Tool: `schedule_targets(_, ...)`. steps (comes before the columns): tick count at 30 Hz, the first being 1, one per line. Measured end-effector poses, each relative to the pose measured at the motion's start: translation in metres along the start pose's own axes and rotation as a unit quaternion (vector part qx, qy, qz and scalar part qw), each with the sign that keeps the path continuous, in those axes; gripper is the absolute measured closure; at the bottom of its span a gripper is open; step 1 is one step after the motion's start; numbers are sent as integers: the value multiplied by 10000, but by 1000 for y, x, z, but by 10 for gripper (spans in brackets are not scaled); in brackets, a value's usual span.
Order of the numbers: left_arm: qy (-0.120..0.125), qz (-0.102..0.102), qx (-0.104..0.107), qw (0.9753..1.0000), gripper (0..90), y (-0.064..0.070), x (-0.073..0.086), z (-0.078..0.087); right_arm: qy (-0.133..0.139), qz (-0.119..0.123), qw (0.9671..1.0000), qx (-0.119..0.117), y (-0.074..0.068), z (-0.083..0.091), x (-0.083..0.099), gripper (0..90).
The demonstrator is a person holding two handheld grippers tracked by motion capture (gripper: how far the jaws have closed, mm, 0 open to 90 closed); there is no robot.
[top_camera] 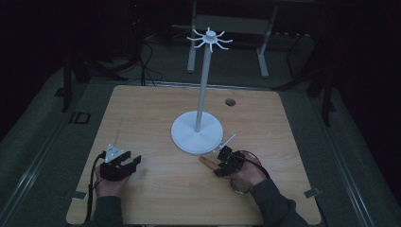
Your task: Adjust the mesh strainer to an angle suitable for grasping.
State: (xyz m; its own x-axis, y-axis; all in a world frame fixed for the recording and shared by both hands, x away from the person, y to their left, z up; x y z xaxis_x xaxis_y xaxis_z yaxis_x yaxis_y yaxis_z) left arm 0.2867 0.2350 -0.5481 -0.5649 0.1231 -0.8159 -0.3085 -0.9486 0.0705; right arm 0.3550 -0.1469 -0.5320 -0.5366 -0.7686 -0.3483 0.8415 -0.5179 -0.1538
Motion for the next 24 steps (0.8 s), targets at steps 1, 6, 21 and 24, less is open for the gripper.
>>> schedule_targets(1, -3, -3, 0, 10000, 505, 0, 0, 0, -7, 14, 10000, 21, 0, 0, 0, 616)
schedule_targets(6, -2, 0, 2, 10000, 505, 0, 0, 0, -105, 167, 9995, 262, -4, -1, -2, 646)
schedule_targets(21, -11, 4, 0, 10000, 505, 0, 0, -1, -442, 413, 9971, 463, -7, -1, -6, 691)
schedule_targets(24, -1, 15, -1, 10000, 505, 0, 0, -1, -478, 478, 9963, 533, -7, -1, -7, 693)
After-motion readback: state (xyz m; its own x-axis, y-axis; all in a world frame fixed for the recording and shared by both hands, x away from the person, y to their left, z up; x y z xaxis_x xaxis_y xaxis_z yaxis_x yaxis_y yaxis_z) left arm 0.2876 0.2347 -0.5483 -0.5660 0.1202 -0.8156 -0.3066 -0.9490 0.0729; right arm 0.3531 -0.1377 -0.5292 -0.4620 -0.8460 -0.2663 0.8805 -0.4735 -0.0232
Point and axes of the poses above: each handheld gripper's, and its own axes: z roughly backward along the jaws, x roughly out of its underside, y roughly to its right, the point moved 1 cm from there along -z, roughly forward along the jaws, and after that the axes turned 3 degrees about -x, right-handed, at the moved point
